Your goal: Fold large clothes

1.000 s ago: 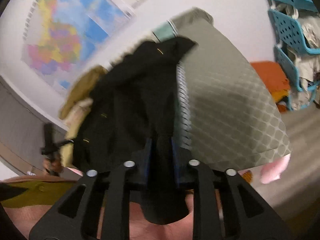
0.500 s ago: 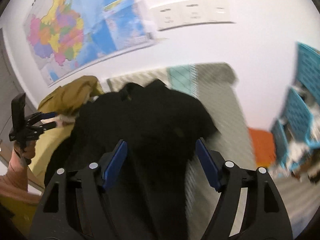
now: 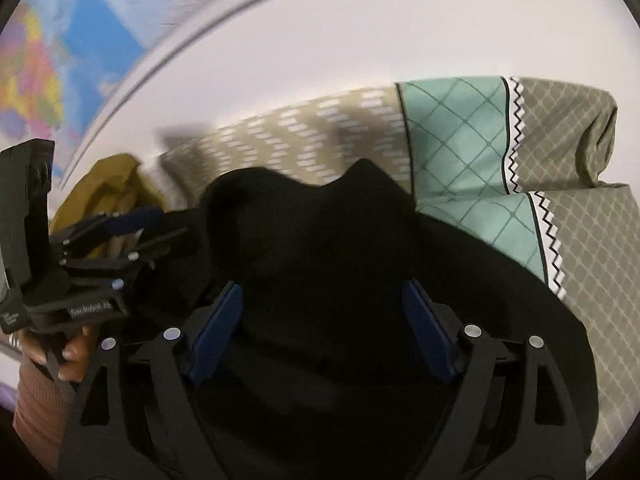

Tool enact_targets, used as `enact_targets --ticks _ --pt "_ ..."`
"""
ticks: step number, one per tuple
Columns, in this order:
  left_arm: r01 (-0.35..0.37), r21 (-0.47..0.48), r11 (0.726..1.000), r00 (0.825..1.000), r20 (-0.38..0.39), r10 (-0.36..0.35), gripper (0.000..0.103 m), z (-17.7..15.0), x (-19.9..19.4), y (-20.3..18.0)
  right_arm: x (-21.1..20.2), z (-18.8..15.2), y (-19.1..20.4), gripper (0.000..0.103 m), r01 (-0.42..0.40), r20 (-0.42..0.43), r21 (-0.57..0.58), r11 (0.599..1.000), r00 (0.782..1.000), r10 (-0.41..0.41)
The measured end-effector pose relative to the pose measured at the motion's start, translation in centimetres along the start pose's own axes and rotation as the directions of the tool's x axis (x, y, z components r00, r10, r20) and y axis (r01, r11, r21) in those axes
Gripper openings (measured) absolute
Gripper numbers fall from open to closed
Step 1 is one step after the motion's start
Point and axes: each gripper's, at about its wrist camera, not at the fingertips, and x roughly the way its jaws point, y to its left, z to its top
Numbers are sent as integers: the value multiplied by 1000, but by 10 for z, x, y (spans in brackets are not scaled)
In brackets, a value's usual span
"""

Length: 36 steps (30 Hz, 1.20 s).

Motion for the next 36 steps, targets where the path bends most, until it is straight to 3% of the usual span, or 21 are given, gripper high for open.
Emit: enact_targets --ticks 2,4,5,6,11,16,20,23,25,26,28,29,31,32,34,36 --pt "38 3 999 999 -36 -38 77 5 13 1 7 3 -1 76 -4 -7 -4 1000 1000 4" --pt "52 8 999 998 -42 -52 67 5 17 0 9 6 1 49 27 -4 -21 999 1000 -27" --pt "58 17 998 997 -49 -57 55 5 19 -1 9 7 2 40 35 -2 -36 999 999 -35" --pt "28 26 999 999 -39 -27 45 5 18 -3 9 8 1 21 30 -3 -36 999 1000 -30" --pt "16 41 999 1000 -5 -15 20 8 7 -9 -5 11 -1 14 30 45 -66 997 999 -27" --pt "13 13 1000 999 31 -13 14 26 -3 -5 -25 28 5 12 47 138 -72 996 990 -37" --pt "7 -25 1000 997 78 -5 13 38 -9 3 -30 44 3 12 41 185 -58 997 982 -29" --pt "-31 -22 999 997 76 33 15 34 6 4 -11 50 1 12 83 158 -62 995 985 -72" --pt "-67 0 998 996 66 66 21 29 16 0 9 49 -5 15 114 101 -52 992 989 -108" --pt "-96 9 995 992 82 95 29 25 14 -1 19 47 -8 18 126 72 -47 991 990 -123" --pt "-107 8 994 987 120 105 39 22 0 0 18 44 -14 35 151 57 -26 988 987 -149" --pt "-99 5 995 981 169 97 45 16 -18 2 8 42 -16 41 116 81 -13 993 990 -114" --pt "-108 21 994 967 235 100 61 4 -45 3 -22 37 -17 66 119 138 -18 993 984 -116" --pt "-108 33 994 954 283 95 66 -10 -67 4 -38 33 -18 69 121 162 -25 992 980 -115" --pt "-106 70 992 936 342 77 68 -37 -100 3 -79 16 -23 72 63 201 -47 997 978 -52" --pt "-97 101 990 925 376 52 77 -72 -129 2 -107 -4 -27 78 36 215 -64 997 976 -22"
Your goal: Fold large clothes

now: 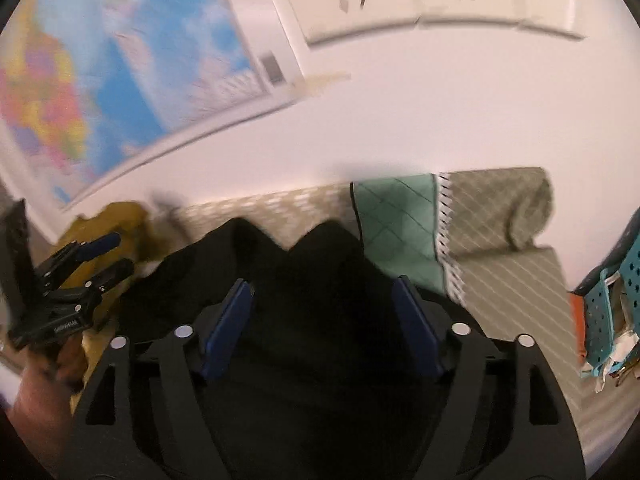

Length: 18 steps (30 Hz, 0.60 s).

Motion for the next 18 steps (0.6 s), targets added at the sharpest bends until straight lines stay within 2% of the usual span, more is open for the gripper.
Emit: enact_targets --ticks 2,3,5,6,9,11,14,18 --pt "23 9 1000 1000 16 -24 81 -22 -30 2 -31 -24 2 81 -15 0 -27 1000 1000 15" --pt "25 13 1000 1000 1 -25 83 -41 -49 4 -43 -37 5 85 -15 -5 -37 999 1000 15" --pt "69 9 998 997 -28 -68 84 -76 -72 1 -71 -74 -2 85 -17 -18 -39 999 1000 16" --pt "65 2 998 997 -43 -65 84 -90 -79 1 -82 -92 -6 85 -20 -28 -29 999 999 19" --pt "97 -67 993 990 -98 -103 85 -136 -103 17 -108 -147 -16 88 -2 -65 20 1000 998 3" --pt "87 -125 988 985 -136 -104 85 -166 -114 23 -125 -180 -28 88 6 -76 71 997 997 -1" --pt "134 -239 962 970 -169 -177 85 -194 -119 31 -146 -214 -37 88 -22 -64 160 987 997 32" --pt "166 -304 938 952 -198 -232 85 -228 -129 29 -164 -247 -44 90 -49 -35 227 973 998 59"
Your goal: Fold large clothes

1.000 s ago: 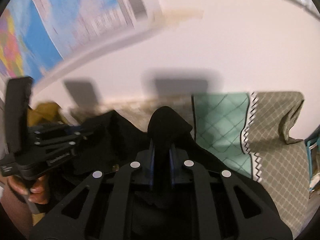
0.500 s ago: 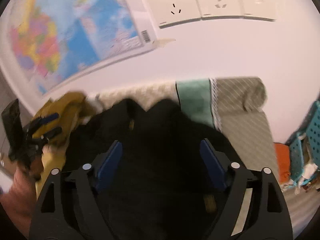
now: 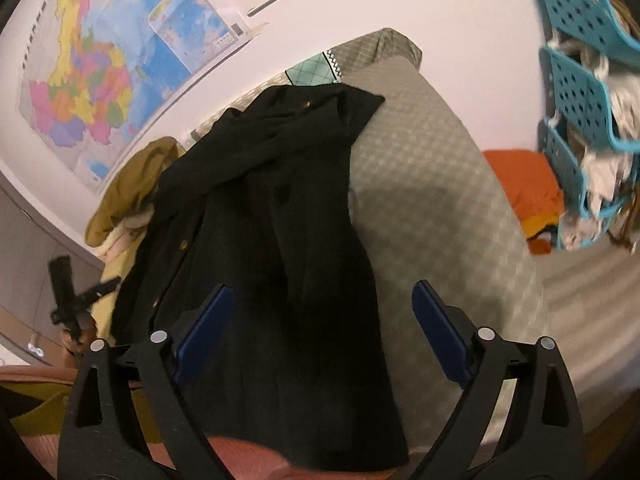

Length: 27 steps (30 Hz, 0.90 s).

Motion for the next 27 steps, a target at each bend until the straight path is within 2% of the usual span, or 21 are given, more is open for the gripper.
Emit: enact_targets --ticks 5,7,9,11,13,14,18,20,21,22,23,25,26,27 --pt "99 -6 995 994 -36 -99 85 -23 0 -10 3 -23 2 90 -24 -30 -1 1000 999 24" --pt "121 3 993 991 -61 -120 87 -27 4 -17 11 -28 1 90 -28 -53 0 1000 998 28" --pt "127 28 991 990 -62 -125 89 -30 6 -25 11 -32 2 92 -30 -40 -19 999 999 29" --pt "182 31 983 981 -77 -179 91 -34 6 -31 11 -34 3 92 -35 -33 -18 999 999 34" --pt "186 34 982 980 -78 -182 93 -36 9 -33 11 -37 5 91 -85 -37 -13 996 996 85" --pt "196 29 980 978 -81 -193 93 -37 9 -35 11 -39 7 90 -81 -37 -23 996 996 80" --pt "307 -22 951 950 -52 -308 92 -35 4 -33 4 -39 4 83 -116 -24 -7 993 993 116" --pt "291 -25 956 955 -52 -292 92 -35 8 -32 5 -39 -1 83 -67 -21 3 998 998 67" --pt "257 -39 966 962 -82 -259 93 -34 16 -32 5 -37 -3 83 -55 -23 3 998 998 55" --pt "263 -31 964 962 -65 -265 94 -34 14 -34 6 -38 -2 86 -68 -16 -8 998 998 68" --pt "277 -29 960 958 -74 -279 94 -33 15 -37 6 -40 0 86 -64 -16 -20 998 998 64" --pt "262 -20 965 962 -78 -263 94 -32 17 -45 8 -42 5 83 -51 -18 -57 997 999 50" --pt "254 -10 967 964 -80 -254 91 -32 18 -47 8 -43 6 78 -63 -20 -59 996 998 61" --pt "234 3 972 969 -80 -233 73 -31 19 -53 9 -44 7 70 -69 -20 -55 996 997 68"
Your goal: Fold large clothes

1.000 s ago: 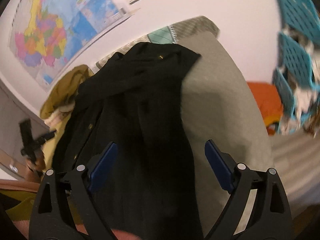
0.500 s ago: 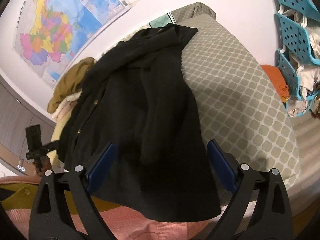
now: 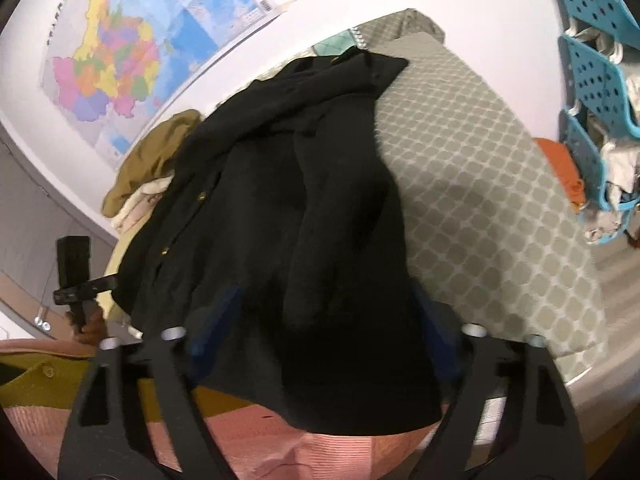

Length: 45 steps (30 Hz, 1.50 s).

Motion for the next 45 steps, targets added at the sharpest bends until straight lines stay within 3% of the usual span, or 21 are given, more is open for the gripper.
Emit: enact_targets --ticks 1,2,3,5,7,8,12,13,14,15,18,23,30,31,32,36,41,45 --pt "-6 1 1000 1000 -5 6 56 1 1 -1 1 -1 0 49 -14 -4 4 1000 1000 14" --pt "-17 -12 1000 1000 -16 17 27 3 3 -2 1 -1 -1 38 -50 -10 17 999 999 51" --pt "-17 -32 999 1000 -25 16 19 5 5 -2 0 -2 -2 33 -101 -7 35 994 995 101" --pt "-25 -23 999 1000 -7 25 18 8 3 -6 -3 -2 0 35 -116 3 20 993 993 116" --pt "-8 -32 999 1000 -29 7 26 7 5 -4 -2 -3 -5 65 -85 -6 50 995 996 86" --pt "9 -55 998 999 -51 -12 47 7 8 1 0 -4 -9 69 -118 -11 73 990 993 119" --pt "46 -71 996 998 -32 -49 57 7 12 3 1 -5 -9 70 -142 5 67 988 990 142" --pt "38 -68 997 999 -28 -40 56 8 13 1 1 -6 -8 58 -146 6 65 987 989 146" --pt "25 -68 997 999 -23 -27 39 9 15 -1 5 -6 -7 46 -159 -6 75 984 987 160" --pt "19 -79 997 1000 -22 -21 14 9 17 -1 11 -7 -7 32 -197 -26 97 976 979 200" --pt "24 -113 993 1000 6 -23 9 11 14 1 10 -5 2 22 -234 -1 105 966 972 236" --pt "73 -99 992 984 169 -56 8 21 -44 -10 -42 5 24 19 -380 187 71 922 913 362" --pt "128 -90 988 954 284 -98 8 17 -102 -16 -96 2 69 13 -470 295 -77 879 832 470" --pt "136 -99 986 951 292 -102 8 14 -106 -13 -97 1 71 12 -472 293 -84 878 830 474" --pt "135 -104 985 951 291 -100 8 13 -106 -8 -95 -3 70 12 -447 287 -87 890 845 452" --pt "132 -198 971 973 215 -88 8 6 -78 11 -68 -14 47 13 -431 226 43 901 883 411" --pt "151 -197 969 971 216 -107 8 18 -77 16 -71 -7 52 13 -429 240 39 903 881 408" --pt "141 -174 975 971 215 -102 9 38 -85 17 -76 19 59 13 -418 249 20 908 882 400"
